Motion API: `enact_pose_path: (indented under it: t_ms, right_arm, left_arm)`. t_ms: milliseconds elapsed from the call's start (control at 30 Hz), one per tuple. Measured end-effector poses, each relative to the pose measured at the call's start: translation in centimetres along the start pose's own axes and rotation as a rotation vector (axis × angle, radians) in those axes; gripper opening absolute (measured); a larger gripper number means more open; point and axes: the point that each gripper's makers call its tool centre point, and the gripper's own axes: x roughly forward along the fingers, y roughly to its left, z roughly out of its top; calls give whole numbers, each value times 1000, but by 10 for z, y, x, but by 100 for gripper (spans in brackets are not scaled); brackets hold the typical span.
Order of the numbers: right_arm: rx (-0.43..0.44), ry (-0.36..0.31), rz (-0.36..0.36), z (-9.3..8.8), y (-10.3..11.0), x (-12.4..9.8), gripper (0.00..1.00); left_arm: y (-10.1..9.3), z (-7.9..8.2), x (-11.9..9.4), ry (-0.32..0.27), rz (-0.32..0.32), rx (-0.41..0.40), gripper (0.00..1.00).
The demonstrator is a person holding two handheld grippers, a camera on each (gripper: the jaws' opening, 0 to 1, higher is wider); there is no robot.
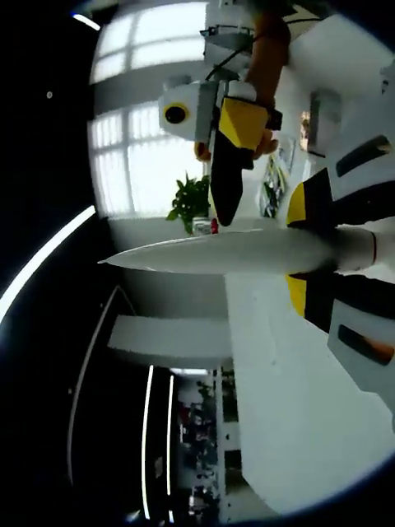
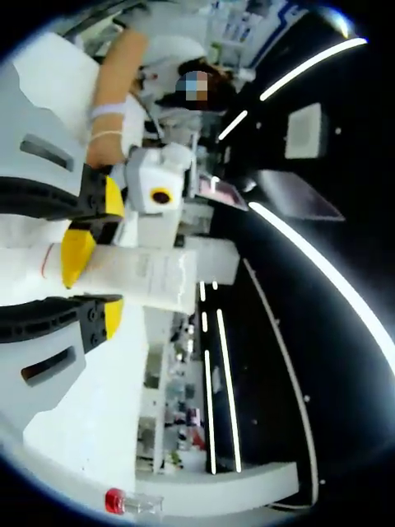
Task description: Arrange the skincare products in the storage area until every visible bottle or jar stands upright without overlapping.
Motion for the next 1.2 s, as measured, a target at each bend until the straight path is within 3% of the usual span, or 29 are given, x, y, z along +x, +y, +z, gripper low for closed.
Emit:
enact_pose_path:
  t_ms: [100,200,333,433,533,667,767,967,1200]
  right_arm:
    - [-2,7,-5,-1,-1,0,34]
    - [-2,11,-8,-3,-2,0,37]
    - [37,16,-12,-3,-10,-2,54]
    - [71,2,-15,-1,-13,-4,67]
    - [75,31,-20,-8,-13,-1,70]
    - [-4,130,-34,-29,-7,5,66]
    - [-3,225,-62,-47,-1,10,55]
    - [-23,277,-100,-64,6,25,61]
    - [-33,370,-193,-85,-3,30,40]
  left_arm:
    - [1,0,2,-12,20,21,20]
    - [4,0,2,-15,17,-17,21]
    - [8,3,-2,-18,22,-50,25]
    - [14,18,-7,-93,37,-111,37]
    - [15,29,-17,-138,0,-167,38]
    - [16,43,-26,-189,4,-165,40]
    - [18,51,-32,-225,9,-177,41]
    - [17,60,-36,-266,9,-180,40]
    - [13,63,-34,-272,1,-161,36]
